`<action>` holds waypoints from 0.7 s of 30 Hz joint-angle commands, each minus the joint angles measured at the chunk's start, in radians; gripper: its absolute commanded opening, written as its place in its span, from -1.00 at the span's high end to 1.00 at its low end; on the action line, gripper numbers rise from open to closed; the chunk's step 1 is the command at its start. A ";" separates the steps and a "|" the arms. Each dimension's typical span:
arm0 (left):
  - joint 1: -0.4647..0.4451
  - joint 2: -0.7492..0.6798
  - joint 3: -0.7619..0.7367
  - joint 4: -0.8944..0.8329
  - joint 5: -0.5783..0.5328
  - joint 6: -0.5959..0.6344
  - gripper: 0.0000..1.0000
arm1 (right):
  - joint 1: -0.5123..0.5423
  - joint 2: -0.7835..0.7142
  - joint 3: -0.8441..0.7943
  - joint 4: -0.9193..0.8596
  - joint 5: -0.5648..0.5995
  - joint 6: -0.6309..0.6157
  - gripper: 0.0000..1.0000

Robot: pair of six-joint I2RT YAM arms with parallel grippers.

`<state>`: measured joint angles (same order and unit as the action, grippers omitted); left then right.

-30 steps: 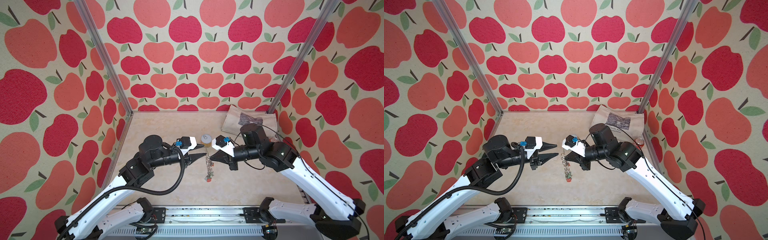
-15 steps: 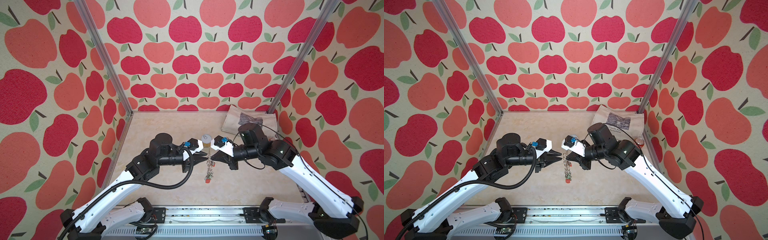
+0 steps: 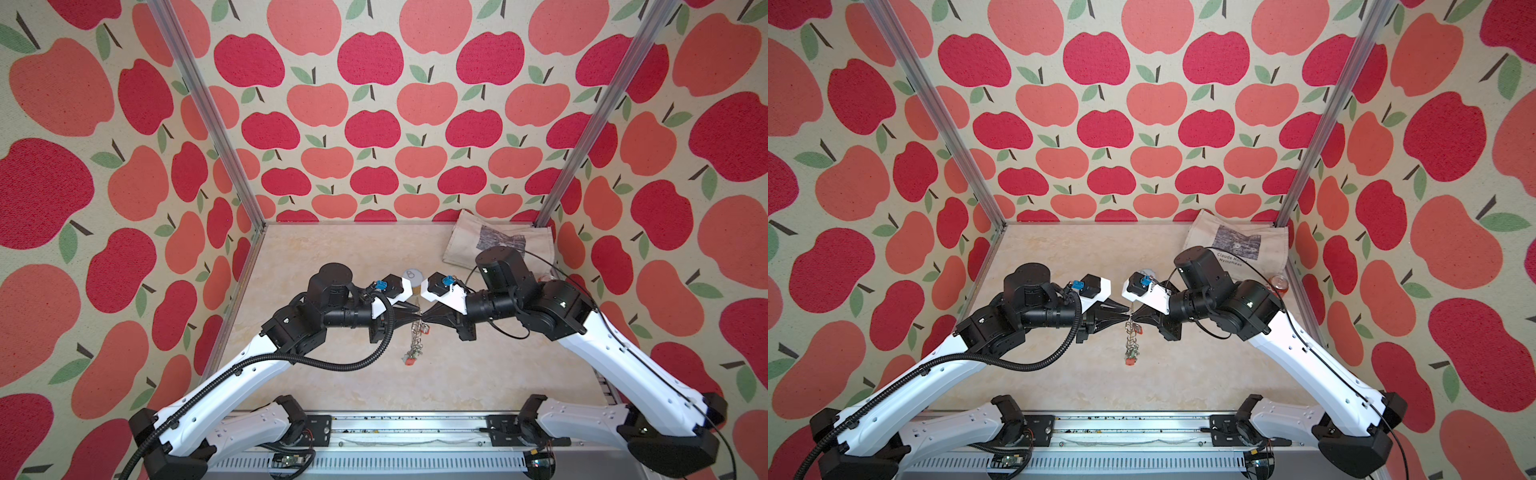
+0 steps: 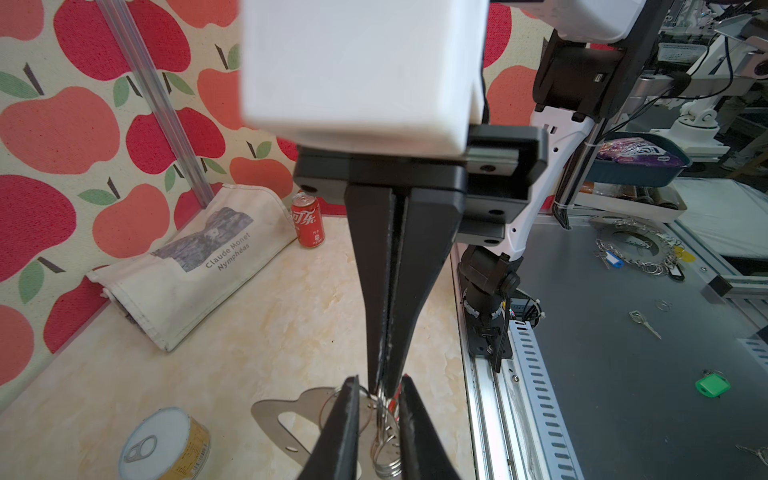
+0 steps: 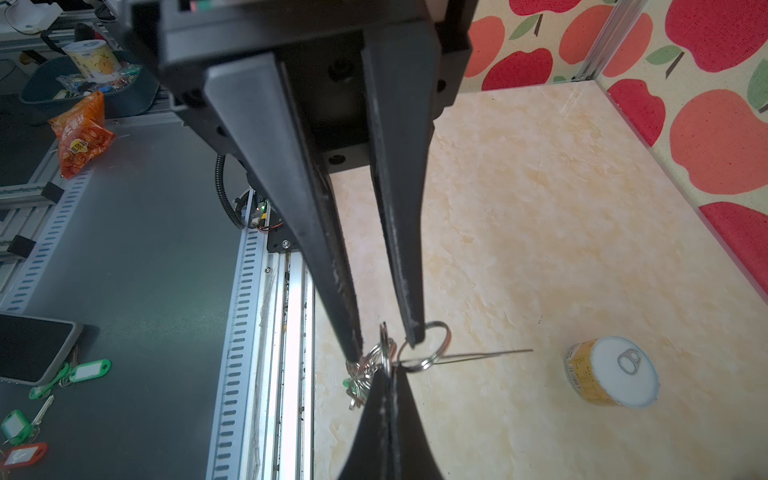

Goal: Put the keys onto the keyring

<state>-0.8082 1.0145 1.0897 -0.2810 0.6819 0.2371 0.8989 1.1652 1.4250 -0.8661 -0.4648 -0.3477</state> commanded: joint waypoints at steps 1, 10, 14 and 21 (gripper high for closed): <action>-0.002 0.006 0.014 0.025 0.023 -0.018 0.59 | 0.008 -0.013 0.015 0.012 -0.025 -0.012 1.00; -0.002 0.025 0.017 0.015 0.044 -0.033 0.62 | 0.009 -0.032 0.006 0.030 -0.009 -0.010 1.00; -0.002 0.032 0.021 0.008 0.043 -0.035 0.70 | 0.009 -0.035 0.003 0.036 -0.009 -0.010 1.00; -0.004 0.039 0.022 -0.003 0.051 -0.035 0.80 | 0.009 -0.044 -0.001 0.042 0.005 -0.008 1.00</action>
<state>-0.8093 1.0439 1.0897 -0.2756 0.7143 0.2077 0.9016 1.1484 1.4246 -0.8639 -0.4530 -0.3477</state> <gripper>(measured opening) 0.102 0.042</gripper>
